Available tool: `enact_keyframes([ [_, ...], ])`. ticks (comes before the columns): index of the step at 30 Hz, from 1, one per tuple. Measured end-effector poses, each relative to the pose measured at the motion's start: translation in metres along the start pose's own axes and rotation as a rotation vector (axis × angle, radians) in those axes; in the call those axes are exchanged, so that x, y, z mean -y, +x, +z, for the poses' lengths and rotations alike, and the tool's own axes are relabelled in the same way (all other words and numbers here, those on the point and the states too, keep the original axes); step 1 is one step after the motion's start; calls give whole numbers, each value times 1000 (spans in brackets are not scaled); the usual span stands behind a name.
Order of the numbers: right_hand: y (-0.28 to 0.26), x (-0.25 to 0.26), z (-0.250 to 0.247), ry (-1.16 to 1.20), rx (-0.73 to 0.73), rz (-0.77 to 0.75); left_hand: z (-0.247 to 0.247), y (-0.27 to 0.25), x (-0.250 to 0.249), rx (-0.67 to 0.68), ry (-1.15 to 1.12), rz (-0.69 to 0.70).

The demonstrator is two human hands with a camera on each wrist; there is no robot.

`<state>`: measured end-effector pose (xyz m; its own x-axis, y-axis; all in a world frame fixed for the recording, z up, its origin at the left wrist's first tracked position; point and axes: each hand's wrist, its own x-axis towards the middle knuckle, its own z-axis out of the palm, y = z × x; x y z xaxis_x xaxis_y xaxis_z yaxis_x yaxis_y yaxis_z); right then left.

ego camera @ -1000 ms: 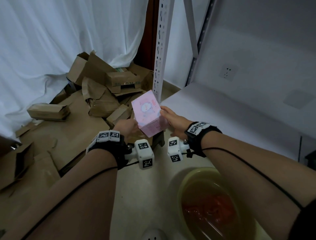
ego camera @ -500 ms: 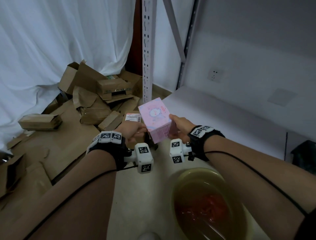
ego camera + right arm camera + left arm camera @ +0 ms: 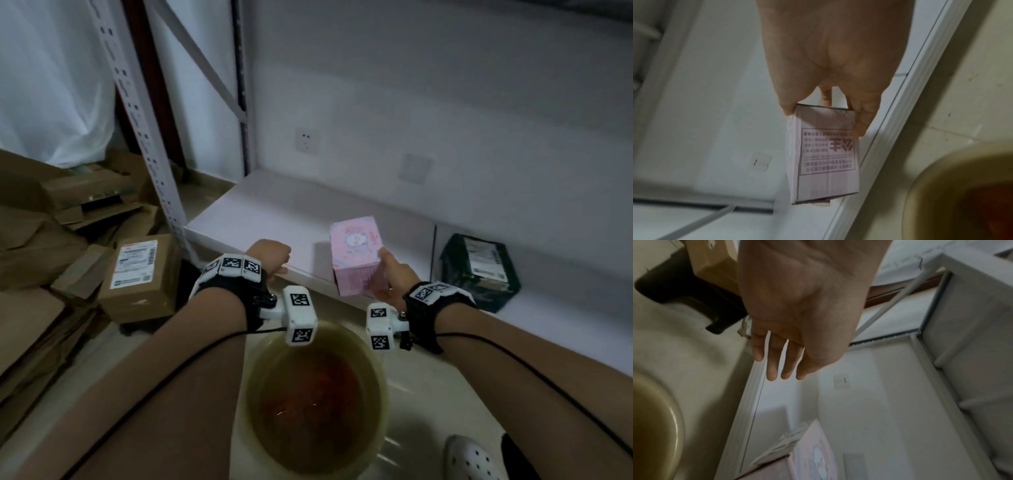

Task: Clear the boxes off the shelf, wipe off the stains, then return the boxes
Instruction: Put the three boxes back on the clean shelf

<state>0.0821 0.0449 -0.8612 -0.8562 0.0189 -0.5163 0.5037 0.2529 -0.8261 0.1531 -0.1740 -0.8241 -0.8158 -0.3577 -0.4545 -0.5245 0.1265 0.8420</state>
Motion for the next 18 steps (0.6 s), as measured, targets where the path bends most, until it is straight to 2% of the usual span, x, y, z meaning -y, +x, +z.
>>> enact_keyframes([
  [5, 22, -6, -60, 73, -60, 26, 72, 16, -11, 75, 38, -15],
  [9, 51, -19, -85, 151, -49, 65, 115, 28, -17, 113, 80, -30],
  [13, 71, -26, -102, 263, -31, 123, 142, 41, -16, 124, 125, -41],
  [18, 96, -30, -112, 269, -48, 132, 158, 57, -12, 124, 150, -68],
])
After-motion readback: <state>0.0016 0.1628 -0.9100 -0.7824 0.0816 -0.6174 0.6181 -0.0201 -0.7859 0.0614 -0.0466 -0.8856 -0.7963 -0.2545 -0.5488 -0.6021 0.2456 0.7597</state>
